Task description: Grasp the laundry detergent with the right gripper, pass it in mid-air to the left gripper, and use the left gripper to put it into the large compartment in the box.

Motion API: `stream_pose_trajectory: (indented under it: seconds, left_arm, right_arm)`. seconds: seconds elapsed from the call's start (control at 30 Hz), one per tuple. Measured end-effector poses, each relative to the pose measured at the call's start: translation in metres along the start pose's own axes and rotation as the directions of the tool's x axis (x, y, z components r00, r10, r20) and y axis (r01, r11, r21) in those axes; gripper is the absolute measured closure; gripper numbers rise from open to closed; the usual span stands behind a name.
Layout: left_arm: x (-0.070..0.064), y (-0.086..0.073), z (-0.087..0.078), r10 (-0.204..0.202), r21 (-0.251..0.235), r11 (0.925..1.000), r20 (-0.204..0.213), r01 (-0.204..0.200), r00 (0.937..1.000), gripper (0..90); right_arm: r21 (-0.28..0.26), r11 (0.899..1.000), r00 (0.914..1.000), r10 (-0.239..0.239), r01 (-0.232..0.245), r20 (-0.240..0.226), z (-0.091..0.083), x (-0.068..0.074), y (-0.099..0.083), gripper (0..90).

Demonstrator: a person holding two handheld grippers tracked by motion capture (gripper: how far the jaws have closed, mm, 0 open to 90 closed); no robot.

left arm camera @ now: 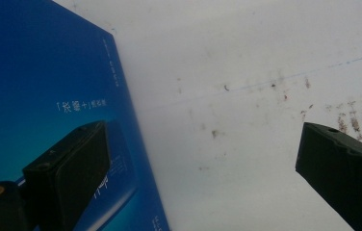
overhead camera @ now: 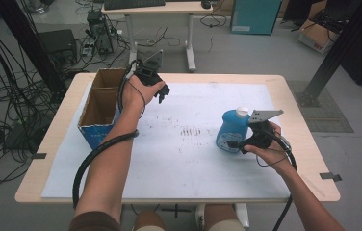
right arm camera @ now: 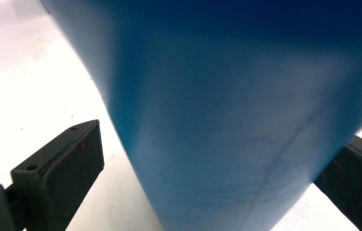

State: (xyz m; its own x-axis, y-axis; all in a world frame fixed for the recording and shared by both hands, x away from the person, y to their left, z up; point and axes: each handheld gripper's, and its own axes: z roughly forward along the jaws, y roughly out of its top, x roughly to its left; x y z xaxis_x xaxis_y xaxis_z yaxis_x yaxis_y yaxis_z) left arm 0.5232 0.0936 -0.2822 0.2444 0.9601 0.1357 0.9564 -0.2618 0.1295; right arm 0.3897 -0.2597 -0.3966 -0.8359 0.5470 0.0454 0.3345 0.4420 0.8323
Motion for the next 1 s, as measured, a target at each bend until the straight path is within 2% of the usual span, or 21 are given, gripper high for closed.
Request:
stream_pose_trajectory:
  seconds: [1.0]
  left_arm:
    - [0.0006,-0.0008,-0.0021,-0.004,-0.004,1.0000,-0.002,0.004,1.0000,5.5]
  right_arm:
    - [-0.028,1.000,0.9998,0.002,-0.002,-0.018,0.0014,0.0003,-0.0004,1.8]
